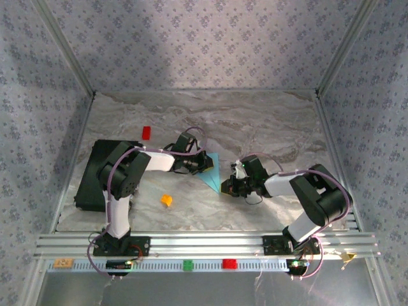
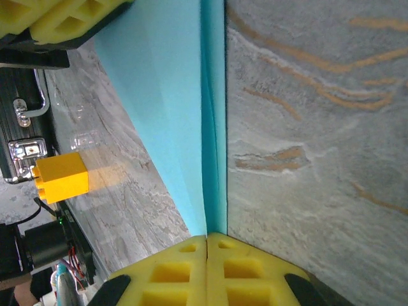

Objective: Fold a paper plane with a square sheet of paper (pick it up from the middle)
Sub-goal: Fourth fold the wing at the center of the table.

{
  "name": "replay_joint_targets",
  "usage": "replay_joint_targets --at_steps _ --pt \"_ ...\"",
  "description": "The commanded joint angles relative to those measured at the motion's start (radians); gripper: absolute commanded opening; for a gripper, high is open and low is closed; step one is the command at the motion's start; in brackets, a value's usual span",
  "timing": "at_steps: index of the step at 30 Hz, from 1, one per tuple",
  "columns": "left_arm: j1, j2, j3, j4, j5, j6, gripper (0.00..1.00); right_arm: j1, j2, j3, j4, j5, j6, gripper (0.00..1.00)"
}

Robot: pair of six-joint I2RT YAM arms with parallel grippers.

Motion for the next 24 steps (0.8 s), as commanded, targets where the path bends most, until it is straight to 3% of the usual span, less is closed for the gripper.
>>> replay_joint_targets --at_steps 1,4,11,14,24 --pt "-0.004 0.029 -0.016 -0.019 -0.016 0.000 0.10 0.022 0.015 -0.045 -0.182 0.009 -0.009 0.05" --pt "-0.005 0.029 -0.016 -0.019 -0.016 0.000 0.10 0.025 -0.008 -0.050 -0.194 0.022 -0.007 0.14" --pt "-0.005 0.032 -0.016 -0.016 -0.014 -0.003 0.10 0.030 0.000 -0.054 -0.193 0.019 -0.011 0.02" --pt "-0.005 0.031 -0.017 -0.015 -0.014 -0.003 0.10 0.038 0.008 -0.052 -0.195 0.024 -0.011 0.02" --pt "-0.005 0.027 -0.021 -0.011 -0.016 -0.003 0.10 0.008 -0.161 0.016 -0.320 0.077 -0.033 0.21"
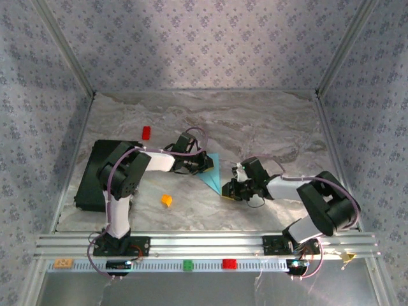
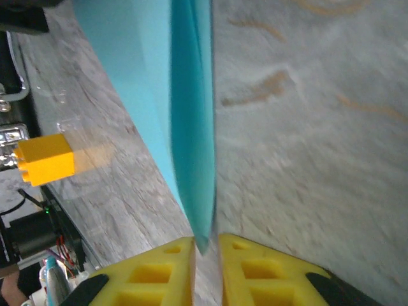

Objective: Fold a paper plane with a square sheet of paper (pick it up from the middle)
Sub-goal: Fourth fold the wing at the center of the table.

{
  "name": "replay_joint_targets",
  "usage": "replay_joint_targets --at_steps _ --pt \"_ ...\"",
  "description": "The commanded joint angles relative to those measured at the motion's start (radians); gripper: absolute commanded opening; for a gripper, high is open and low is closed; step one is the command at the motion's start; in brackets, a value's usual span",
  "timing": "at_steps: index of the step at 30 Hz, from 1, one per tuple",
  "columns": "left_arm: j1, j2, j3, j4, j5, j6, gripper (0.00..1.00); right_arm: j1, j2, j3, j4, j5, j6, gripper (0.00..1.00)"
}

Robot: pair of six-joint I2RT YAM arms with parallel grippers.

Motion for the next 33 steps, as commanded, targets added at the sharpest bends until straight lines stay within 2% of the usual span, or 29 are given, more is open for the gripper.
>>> replay_joint_targets --at_steps 1,4,6,9,19,26,33 --pt "0.000 0.027 -0.022 -0.013 -0.016 -0.002 0.10 -0.017 -0.075 0.038 -0.171 0.040 -0.023 0.22" --pt "0.000 0.027 -0.024 -0.014 -0.015 0.000 0.10 -0.030 -0.106 0.099 -0.186 0.036 -0.043 0.18" --pt "-0.002 0.026 -0.026 -0.013 -0.015 -0.001 0.10 -0.025 -0.083 0.151 -0.179 0.012 -0.050 0.11" --pt "-0.002 0.026 -0.026 -0.012 -0.016 0.000 0.10 -0.009 -0.020 0.218 -0.158 0.000 -0.051 0.06" --pt "-0.005 0.030 -0.021 -0.015 -0.013 0.003 0.10 0.057 0.202 0.393 -0.173 0.049 -0.058 0.03" --pt "-0.004 0.030 -0.020 -0.017 -0.013 0.003 0.10 0.051 0.268 0.392 -0.171 0.069 -0.062 0.03" --pt "-0.005 0.032 -0.020 -0.016 -0.016 0.004 0.10 0.044 0.273 0.290 -0.097 0.046 -0.035 0.03"
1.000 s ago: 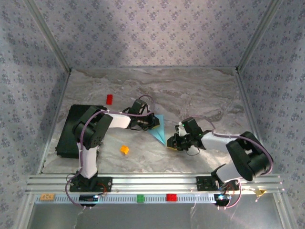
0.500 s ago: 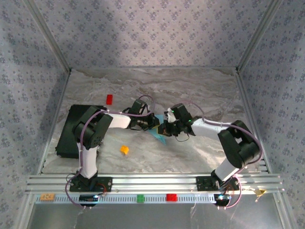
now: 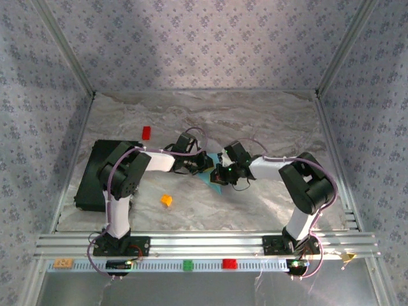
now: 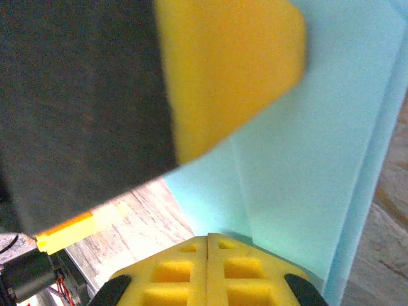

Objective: Fold a paper plane with a square sheet of paper (pick it up from the middle)
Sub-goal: Fourth fold the wing at the center of the table.

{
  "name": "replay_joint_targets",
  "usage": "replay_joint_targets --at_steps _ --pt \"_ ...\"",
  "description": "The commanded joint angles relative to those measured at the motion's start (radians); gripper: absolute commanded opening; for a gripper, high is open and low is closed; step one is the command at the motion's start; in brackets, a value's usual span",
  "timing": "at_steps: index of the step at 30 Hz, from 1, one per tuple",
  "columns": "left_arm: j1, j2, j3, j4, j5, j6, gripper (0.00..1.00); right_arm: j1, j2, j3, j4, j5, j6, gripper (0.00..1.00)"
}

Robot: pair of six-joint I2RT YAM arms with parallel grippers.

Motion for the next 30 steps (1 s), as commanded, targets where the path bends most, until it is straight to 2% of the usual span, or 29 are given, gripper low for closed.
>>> replay_joint_targets --at_steps 1,14,30 --pt "-0.004 0.033 -0.018 -0.020 -0.016 0.004 0.10 -0.003 0.013 -0.062 0.036 -0.011 0.017 0.03" --pt "-0.005 0.036 -0.018 -0.026 -0.024 0.002 0.10 0.007 -0.046 -0.184 0.107 -0.016 0.051 0.04" --pt "-0.002 0.044 -0.021 -0.033 -0.030 -0.001 0.10 0.035 -0.184 -0.304 0.034 0.001 0.015 0.04"
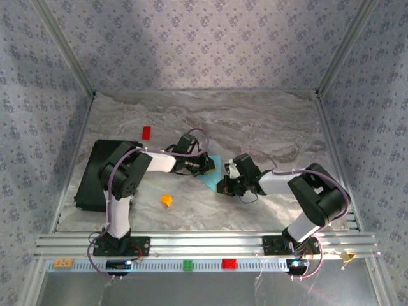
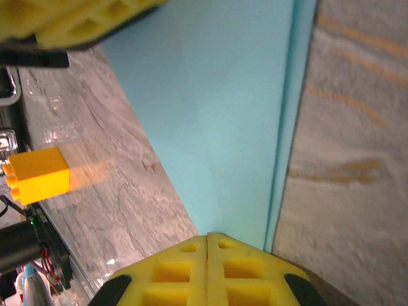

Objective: Fold a paper plane with a square sheet of paper (pick it up from the middle)
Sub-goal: Fourth fold the wing at the center of the table.

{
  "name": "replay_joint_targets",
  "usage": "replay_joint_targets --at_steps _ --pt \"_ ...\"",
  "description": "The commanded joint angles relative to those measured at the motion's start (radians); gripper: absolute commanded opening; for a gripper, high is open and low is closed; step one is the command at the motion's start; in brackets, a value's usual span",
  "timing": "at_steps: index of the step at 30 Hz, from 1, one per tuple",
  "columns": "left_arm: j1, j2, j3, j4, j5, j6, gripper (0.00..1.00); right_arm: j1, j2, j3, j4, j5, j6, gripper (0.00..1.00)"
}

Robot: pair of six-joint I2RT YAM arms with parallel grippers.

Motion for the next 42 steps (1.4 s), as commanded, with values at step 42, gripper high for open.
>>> replay_joint_targets --at_steps 42 --pt "-0.033 -0.050 -0.124 0.050 -0.132 -0.065 0.10 -0.020 -0.097 0.084 -0.088 0.063 0.005 0.03"
